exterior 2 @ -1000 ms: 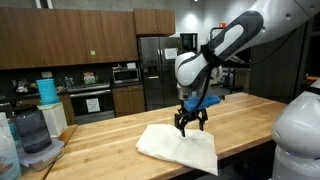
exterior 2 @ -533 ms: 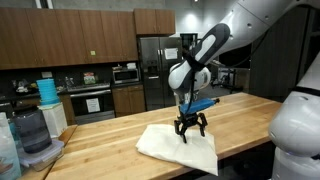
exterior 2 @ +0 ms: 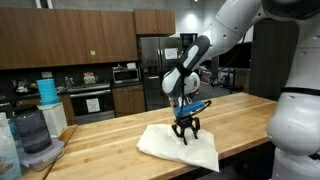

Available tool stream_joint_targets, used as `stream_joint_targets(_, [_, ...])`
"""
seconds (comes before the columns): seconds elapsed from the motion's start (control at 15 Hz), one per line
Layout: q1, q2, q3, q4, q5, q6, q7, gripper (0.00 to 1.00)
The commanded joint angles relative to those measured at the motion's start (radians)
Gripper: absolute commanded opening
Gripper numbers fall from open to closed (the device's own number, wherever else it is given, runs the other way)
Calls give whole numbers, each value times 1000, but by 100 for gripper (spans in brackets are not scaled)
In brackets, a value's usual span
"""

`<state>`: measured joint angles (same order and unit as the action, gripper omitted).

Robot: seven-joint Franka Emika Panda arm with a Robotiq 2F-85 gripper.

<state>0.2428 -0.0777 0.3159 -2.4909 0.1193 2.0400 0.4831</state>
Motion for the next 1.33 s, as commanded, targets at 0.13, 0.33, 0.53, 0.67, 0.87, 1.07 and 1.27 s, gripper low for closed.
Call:
stream_joint_targets(0.13, [-8,47,-26,34,-142,162,215,12])
stream_joint_targets(0.33, [-13,47,-39,28,-253,298,349,1])
stream_joint_targets(0.53, [-24,35,-54,16,-388,428,491,2])
stream_joint_targets(0.67, [-37,25,-63,12,-531,496,604,31])
stream_joint_targets(0.87, [-59,24,-74,27,-801,553,811,43])
stream_joint_targets(1.07, [-70,24,-68,34,-1039,572,1012,62])
stream_joint_targets(1.27, [-62,10,-65,15,-1125,628,1082,83])
